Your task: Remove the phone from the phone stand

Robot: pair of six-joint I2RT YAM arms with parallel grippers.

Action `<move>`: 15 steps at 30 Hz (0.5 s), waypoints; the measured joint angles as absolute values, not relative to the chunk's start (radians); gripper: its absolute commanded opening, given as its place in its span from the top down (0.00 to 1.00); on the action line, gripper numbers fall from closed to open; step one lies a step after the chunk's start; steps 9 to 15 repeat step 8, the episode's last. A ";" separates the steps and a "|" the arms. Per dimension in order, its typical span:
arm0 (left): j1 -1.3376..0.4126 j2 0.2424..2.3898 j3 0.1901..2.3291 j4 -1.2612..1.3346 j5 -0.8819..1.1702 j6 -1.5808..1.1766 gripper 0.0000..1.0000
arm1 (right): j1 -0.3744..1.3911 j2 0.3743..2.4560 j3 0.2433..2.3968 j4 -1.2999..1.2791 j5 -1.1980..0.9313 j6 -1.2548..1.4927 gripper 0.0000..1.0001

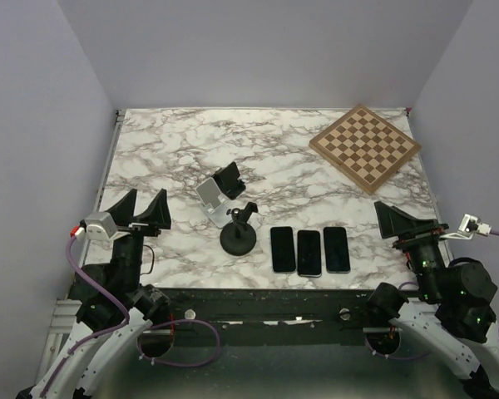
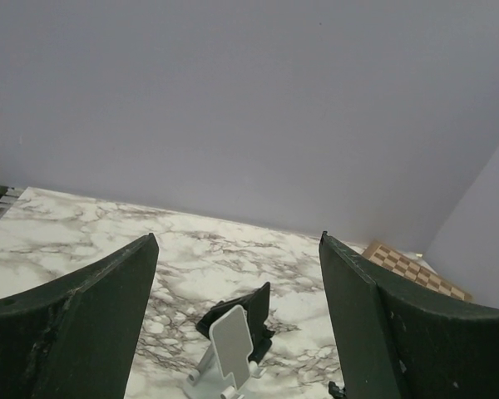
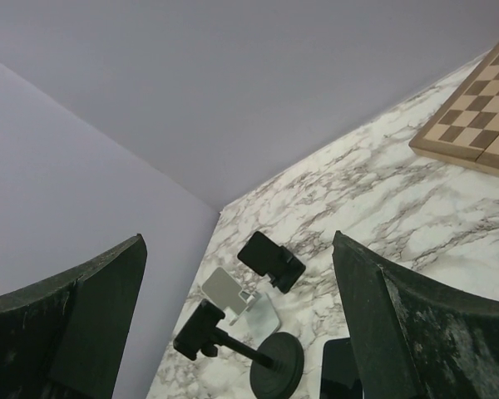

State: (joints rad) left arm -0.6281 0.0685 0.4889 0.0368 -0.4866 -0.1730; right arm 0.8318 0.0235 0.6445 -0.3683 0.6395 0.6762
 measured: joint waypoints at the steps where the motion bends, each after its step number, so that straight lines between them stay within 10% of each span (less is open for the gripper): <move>1: -0.628 0.068 0.489 0.038 -0.488 -0.173 0.13 | 0.832 0.023 0.642 -0.368 0.641 0.677 0.00; 15: -0.628 0.068 0.487 0.040 -0.495 -0.173 0.13 | 0.832 0.020 0.632 -0.369 0.672 0.692 0.00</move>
